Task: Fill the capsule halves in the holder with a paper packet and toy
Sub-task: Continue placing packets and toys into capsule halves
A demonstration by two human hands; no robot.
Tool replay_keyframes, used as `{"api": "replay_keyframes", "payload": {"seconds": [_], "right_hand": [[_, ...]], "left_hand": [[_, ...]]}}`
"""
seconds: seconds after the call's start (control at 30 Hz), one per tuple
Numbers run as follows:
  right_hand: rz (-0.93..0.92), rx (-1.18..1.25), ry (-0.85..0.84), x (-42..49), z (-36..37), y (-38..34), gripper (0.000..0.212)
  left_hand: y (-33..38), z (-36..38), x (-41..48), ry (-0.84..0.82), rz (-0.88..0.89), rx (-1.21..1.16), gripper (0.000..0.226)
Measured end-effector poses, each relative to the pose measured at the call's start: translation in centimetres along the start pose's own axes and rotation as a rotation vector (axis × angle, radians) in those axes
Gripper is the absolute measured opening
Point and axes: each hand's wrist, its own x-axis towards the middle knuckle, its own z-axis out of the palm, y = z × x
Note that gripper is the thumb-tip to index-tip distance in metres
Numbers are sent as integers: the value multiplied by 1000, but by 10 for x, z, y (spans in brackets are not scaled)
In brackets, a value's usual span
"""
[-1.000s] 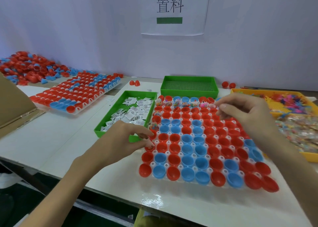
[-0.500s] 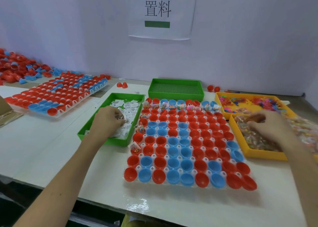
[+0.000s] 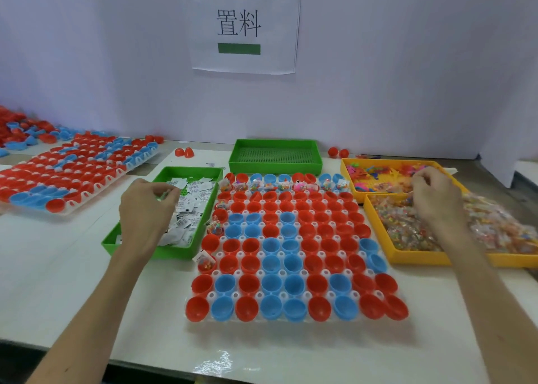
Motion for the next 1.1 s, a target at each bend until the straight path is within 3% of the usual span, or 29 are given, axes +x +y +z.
{"api": "replay_keyframes", "payload": {"seconds": [0.23,0.33,0.47,0.67,0.83,0.97,1.1], "right_hand": [[32,194,-62,-10,8,-14,30],[-5,189,-33,-14,10,-16,35],[-47,189,-1,-15,9,-19,36],[-77,189,-8,-16,10,-18,32],[-65,242,-34,-18,11,-19,30],[20,572,-275,-22,7,-36,19],[-45,760,-632,-45,9,-61,13]], "left_hand": [[38,-9,-9,107,17,-312,2],[46,-10,-13,104,23,-380,7],[41,-15,-6,134,11,-343,8],[20,-18,-8,8,16,-255,20],[30,-17,-19,27,28,-277,12],[56,-26,-38,-104,9,-503,12],[84,-35,-77,-292,-123,-951,8]]}}
